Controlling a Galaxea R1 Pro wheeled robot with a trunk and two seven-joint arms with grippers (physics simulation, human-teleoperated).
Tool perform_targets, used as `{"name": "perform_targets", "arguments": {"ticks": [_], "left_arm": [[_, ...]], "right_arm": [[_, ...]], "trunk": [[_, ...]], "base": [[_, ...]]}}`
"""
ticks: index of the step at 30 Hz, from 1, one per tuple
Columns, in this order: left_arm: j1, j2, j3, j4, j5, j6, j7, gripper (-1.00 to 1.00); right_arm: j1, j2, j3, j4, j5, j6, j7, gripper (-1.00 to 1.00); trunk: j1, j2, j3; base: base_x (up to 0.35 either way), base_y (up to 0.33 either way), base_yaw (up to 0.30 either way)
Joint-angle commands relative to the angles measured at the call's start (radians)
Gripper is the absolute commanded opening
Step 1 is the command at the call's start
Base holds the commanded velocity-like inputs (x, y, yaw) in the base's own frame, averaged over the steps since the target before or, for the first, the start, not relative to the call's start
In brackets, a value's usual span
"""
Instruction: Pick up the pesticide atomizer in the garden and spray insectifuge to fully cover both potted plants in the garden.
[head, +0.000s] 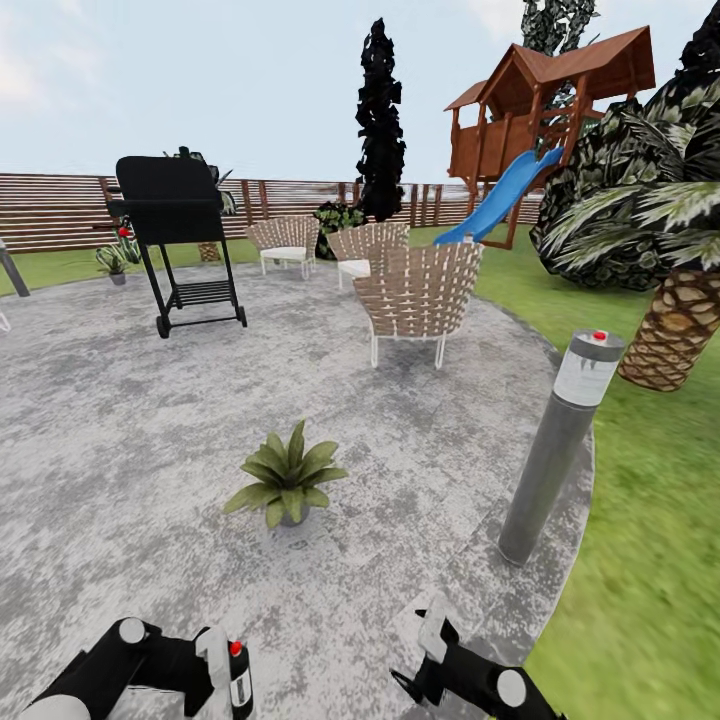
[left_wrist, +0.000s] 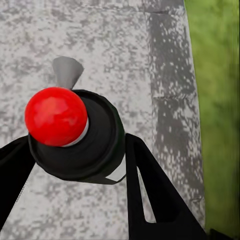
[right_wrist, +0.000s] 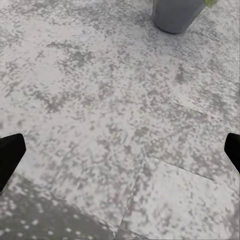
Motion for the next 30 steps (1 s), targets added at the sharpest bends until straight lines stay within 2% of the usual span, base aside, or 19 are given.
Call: {"name": "perform_targets", "arguments": {"ticks": [1,5,6,9,12,14,17,22,25,28,30], "left_arm": [[-0.007,-0.003,0.007,-0.001,-0.027,-0.009,-0.012,-1.00],[-0.016,-0.011,0.008,-0.002,-0.101,-0.009,-0.024,-1.00],[-0.017,-0.019,0.008,-0.002,-0.128,-0.009,-0.025,-1.00],[-0.019,-0.041,0.007,-0.003,-0.168,-0.009,-0.027,-1.00],[-0.019,-0.069,-0.009,-0.028,-0.192,-0.008,-0.028,-1.00],[-0.019,-0.090,-0.035,-0.044,-0.201,-0.007,-0.028,-1.00],[-0.019,-0.124,-0.072,-0.052,-0.207,0.003,-0.027,-1.00],[-0.020,-0.151,-0.085,-0.076,-0.207,0.010,-0.025,-1.00],[-0.019,-0.169,-0.107,-0.080,-0.208,0.009,-0.022,-1.00],[-0.019,-0.177,-0.136,-0.081,-0.207,0.011,-0.020,-1.00],[-0.019,-0.178,-0.141,-0.081,-0.205,0.010,-0.020,-1.00]], "right_arm": [[-0.001,0.009,-0.008,-0.007,0.017,-0.001,0.010,1.00],[-0.003,0.036,-0.007,-0.023,0.029,0.010,0.042,1.00],[-0.003,0.047,-0.005,-0.033,0.034,0.011,0.054,-1.00],[-0.003,0.060,0.022,-0.062,0.039,0.020,0.064,-1.00],[-0.003,0.064,0.092,-0.080,0.040,0.064,0.073,-1.00],[-0.004,0.066,0.140,-0.093,0.040,0.099,0.092,-1.00],[-0.005,0.075,0.170,-0.127,0.038,0.117,0.116,-1.00],[-0.005,0.099,0.177,-0.141,0.039,0.122,0.180,-1.00],[-0.007,0.105,0.178,-0.143,0.038,0.121,0.190,-1.00],[-0.012,0.110,0.178,-0.143,0.038,0.121,0.193,-1.00],[-0.015,0.110,0.178,-0.142,0.038,0.121,0.194,-1.00]], "trunk": [[0.000,0.000,-0.001],[0.000,0.000,-0.001],[0.000,0.000,-0.001],[0.000,0.000,-0.001],[0.000,0.000,-0.001],[0.000,0.000,-0.001],[0.000,0.000,-0.001],[0.000,0.000,-0.001],[0.000,0.000,-0.001],[0.000,0.000,-0.001],[0.000,0.000,-0.001]], "base": [[0.000,0.000,0.000],[0.000,0.000,0.000],[0.000,0.000,0.000],[0.000,0.000,0.000],[0.000,0.000,0.000],[0.000,0.000,0.000],[0.000,0.000,0.000],[0.000,0.000,0.000],[0.000,0.000,0.000],[0.000,0.000,0.000],[0.000,0.000,0.000]]}}
